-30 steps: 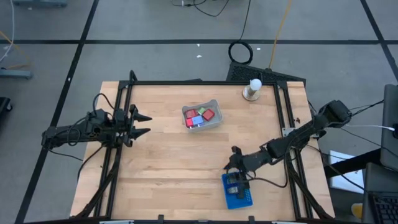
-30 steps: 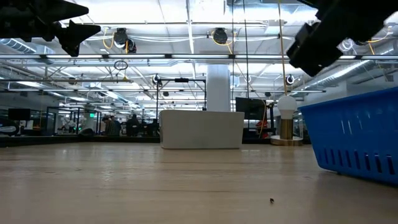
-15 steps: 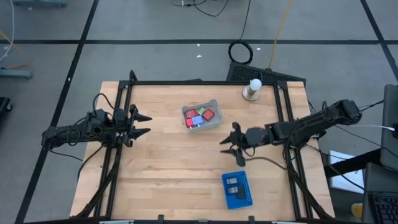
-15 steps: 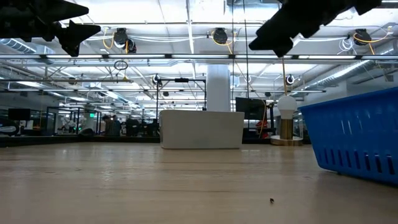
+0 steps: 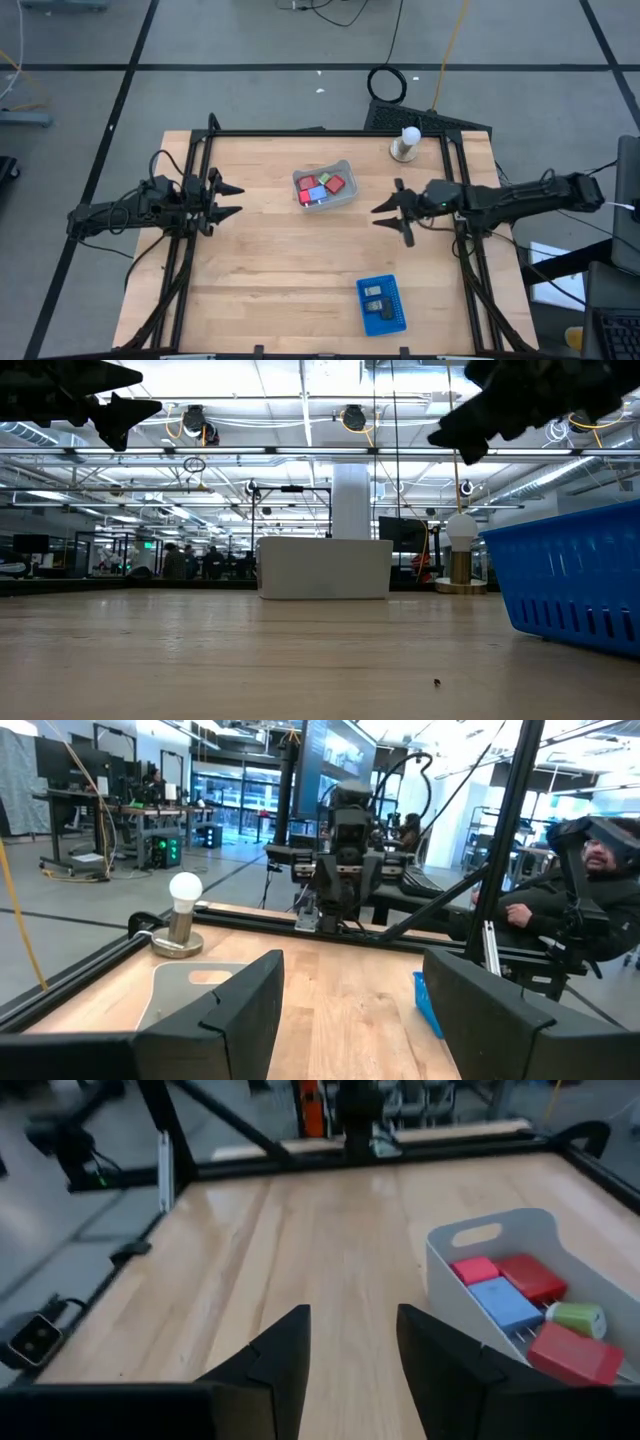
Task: Pick & Place Office items
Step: Return to Home Position
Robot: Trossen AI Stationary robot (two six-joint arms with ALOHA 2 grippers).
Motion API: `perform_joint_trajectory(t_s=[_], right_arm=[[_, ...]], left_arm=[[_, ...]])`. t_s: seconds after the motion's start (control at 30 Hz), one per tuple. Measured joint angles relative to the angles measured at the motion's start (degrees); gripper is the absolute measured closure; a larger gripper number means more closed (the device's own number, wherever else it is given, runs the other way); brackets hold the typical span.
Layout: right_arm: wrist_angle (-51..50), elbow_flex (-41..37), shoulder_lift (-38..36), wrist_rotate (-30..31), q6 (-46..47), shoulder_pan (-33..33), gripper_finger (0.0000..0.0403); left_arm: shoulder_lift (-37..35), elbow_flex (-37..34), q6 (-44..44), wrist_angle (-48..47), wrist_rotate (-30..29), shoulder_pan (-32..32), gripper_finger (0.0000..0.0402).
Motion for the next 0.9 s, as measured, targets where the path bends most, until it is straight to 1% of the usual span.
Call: perform_joint_trajectory(t_s=[0.13, 0.33, 0.4, 0.73, 0.9], right_arm=[[3.79, -6.87, -7.56, -0.27, 2.65, -1.08, 0.0264], [3.7, -14.87, -18.49, -0.4, 3.78, -3.72, 0.0264], [3.7, -16.8, -21.5, -1.66, 3.95, -4.4, 0.0264], [3.12, -22.31, -33.3, -1.82, 5.23, -4.75, 0.0266], [2.16, -24.3, -37.64, -1.76, 5.25, -4.75, 0.0266]], left_arm=[[0.01, 0.0, 0.0, -0.02, 0.0, -0.01, 0.0158], [0.01, 0.0, 0.0, -0.02, 0.02, -0.01, 0.0158], [-0.01, 0.0, 0.02, -0.02, 0.0, 0.01, 0.0158], [0.01, 0.0, 0.01, -0.02, 0.01, 0.0, 0.0158], [-0.01, 0.0, 0.0, -0.01, 0.02, 0.01, 0.0158]])
